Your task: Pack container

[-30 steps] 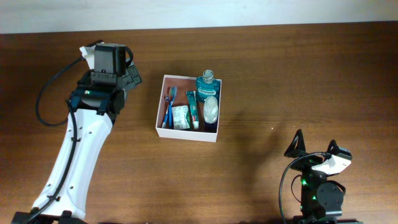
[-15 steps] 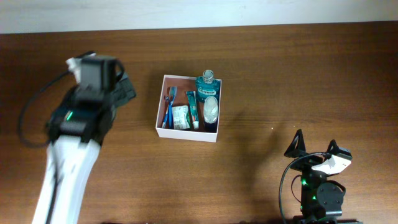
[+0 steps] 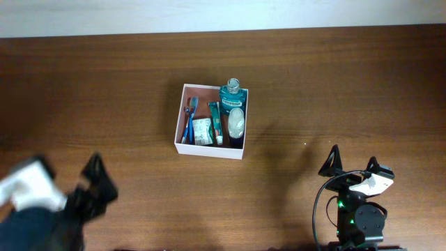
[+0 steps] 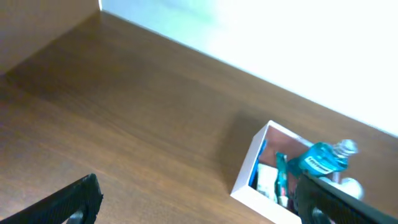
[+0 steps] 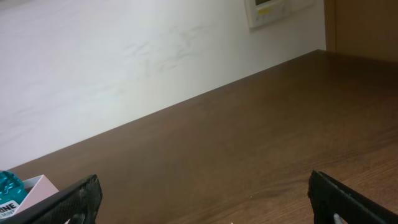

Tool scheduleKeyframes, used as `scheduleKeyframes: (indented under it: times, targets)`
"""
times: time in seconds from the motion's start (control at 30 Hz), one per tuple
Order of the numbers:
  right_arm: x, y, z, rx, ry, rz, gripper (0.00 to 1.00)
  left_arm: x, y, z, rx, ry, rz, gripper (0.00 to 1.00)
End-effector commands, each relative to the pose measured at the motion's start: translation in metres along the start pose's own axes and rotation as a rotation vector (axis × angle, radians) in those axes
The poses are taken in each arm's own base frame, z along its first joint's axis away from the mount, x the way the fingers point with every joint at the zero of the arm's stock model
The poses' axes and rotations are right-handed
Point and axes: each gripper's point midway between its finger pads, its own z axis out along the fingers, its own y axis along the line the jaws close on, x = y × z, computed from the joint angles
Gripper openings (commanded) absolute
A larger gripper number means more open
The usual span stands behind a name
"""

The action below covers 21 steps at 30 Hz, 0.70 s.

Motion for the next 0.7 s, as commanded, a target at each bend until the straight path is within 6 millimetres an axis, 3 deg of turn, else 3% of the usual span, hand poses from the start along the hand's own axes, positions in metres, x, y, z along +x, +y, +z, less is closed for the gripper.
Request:
scheduleKeyframes:
  times: [0.0,0.17,0.37,0.67]
  targets:
    - [0.003,0.002,0.000,-0.015,0.005,-0.008,0.99,0.009,0.010,-0.021,0.025,-0.018,0.000,0.99]
    - [0.003,0.002,0.000,-0.015,0.005,-0.008,0.99,0.042,0.031,-0.035,-0.019,0.072,0.033,0.99]
    - [0.003,0.002,0.000,-0.015,0.005,-0.008,0.99,0.056,0.041,-0.040,-0.007,0.037,0.012,0.99]
    - [0.003,0.002,0.000,-0.015,0.005,-0.008,0.99,0.093,0.048,-0.012,0.023,-0.039,-0.030,0.99]
